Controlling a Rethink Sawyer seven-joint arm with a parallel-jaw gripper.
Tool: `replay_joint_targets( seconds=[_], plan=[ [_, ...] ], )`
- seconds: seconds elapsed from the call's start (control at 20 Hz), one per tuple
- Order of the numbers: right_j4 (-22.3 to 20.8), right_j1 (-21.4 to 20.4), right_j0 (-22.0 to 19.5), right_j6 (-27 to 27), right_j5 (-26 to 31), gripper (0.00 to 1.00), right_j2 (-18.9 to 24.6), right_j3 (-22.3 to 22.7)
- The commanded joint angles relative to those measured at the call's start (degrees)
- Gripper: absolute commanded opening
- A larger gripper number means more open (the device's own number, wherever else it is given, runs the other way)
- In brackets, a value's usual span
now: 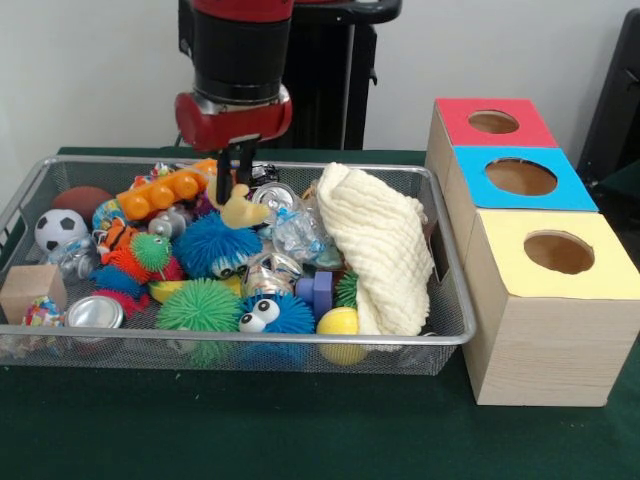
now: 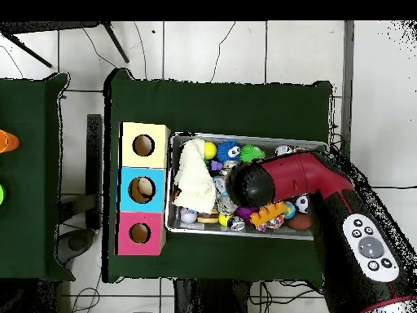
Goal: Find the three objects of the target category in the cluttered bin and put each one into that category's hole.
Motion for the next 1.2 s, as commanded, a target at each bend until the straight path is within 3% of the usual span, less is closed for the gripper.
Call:
replay_joint_targets(
  seconds=[0.05, 0.5, 1.2],
  plan=[
    [3.4, -4.0, 2.5, -3.1, 6.0, 0.0, 0.8, 4.9],
    [9.6, -7.5, 7.2, 1.6, 7.1, 0.0, 0.2, 8.8],
    [14.3, -9.7, 15.5, 4.1, 11.7, 0.0, -2.5, 5.7]
  ],
)
